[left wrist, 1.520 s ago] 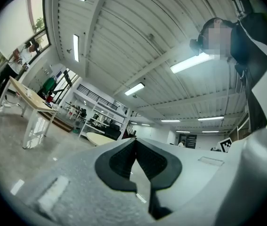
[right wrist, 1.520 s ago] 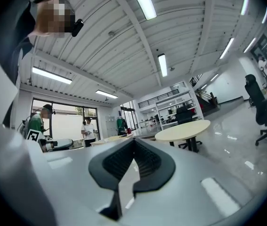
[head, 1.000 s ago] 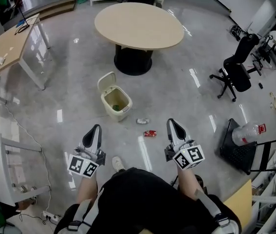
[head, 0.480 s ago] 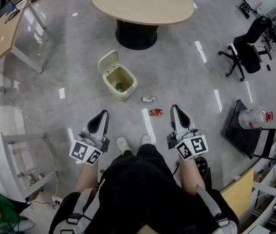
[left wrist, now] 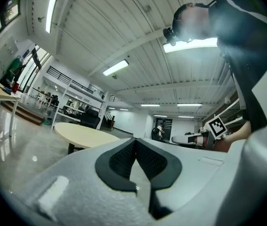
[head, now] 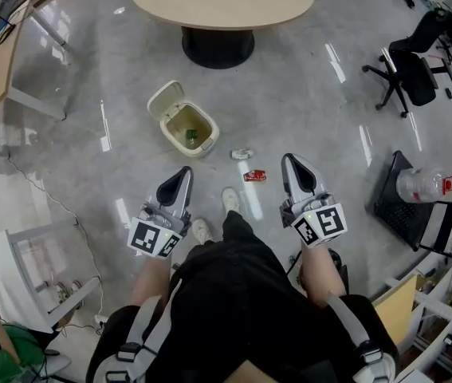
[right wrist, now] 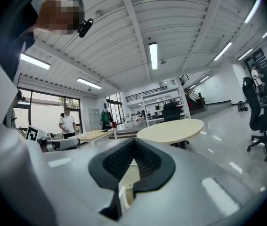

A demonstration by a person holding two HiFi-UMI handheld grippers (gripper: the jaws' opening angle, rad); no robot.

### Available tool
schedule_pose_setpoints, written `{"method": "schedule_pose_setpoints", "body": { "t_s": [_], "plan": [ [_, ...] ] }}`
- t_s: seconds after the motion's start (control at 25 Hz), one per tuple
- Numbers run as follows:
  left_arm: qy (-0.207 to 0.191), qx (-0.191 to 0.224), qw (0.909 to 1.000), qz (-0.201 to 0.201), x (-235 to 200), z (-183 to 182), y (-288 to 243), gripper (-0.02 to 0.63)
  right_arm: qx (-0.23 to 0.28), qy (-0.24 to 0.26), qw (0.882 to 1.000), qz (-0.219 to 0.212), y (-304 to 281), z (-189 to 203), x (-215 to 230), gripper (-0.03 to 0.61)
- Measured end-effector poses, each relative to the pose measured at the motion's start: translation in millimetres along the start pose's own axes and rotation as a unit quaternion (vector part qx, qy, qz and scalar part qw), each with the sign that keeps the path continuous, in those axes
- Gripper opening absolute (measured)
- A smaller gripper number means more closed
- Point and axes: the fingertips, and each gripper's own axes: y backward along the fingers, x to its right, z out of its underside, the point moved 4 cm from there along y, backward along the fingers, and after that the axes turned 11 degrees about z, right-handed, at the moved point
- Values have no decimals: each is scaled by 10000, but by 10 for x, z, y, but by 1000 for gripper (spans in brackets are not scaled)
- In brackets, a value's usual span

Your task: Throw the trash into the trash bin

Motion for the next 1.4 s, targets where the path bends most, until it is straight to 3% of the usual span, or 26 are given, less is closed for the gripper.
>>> {"method": "schedule_pose_setpoints", "body": {
  "t_s": [0.32,0.52,0.84,1.4],
  "plan": [
    [-184,-463,9986,158,-313,434,-596,2,-170,148,9991,-363,-764,273,364,5],
    [143,-571,9977,329,-421,869,-705,1,-419,249,9976,-493,-986,718,404,5],
    [294,-709,9958,509,-463,1773,-579,1,-848,461,9941,-487,-1014,1955,555,5],
    [-306,-263,9934,1071,-1087,3966,-677,2,75,949,9942,-497,-1832,3937,1113,5]
  ]
}}
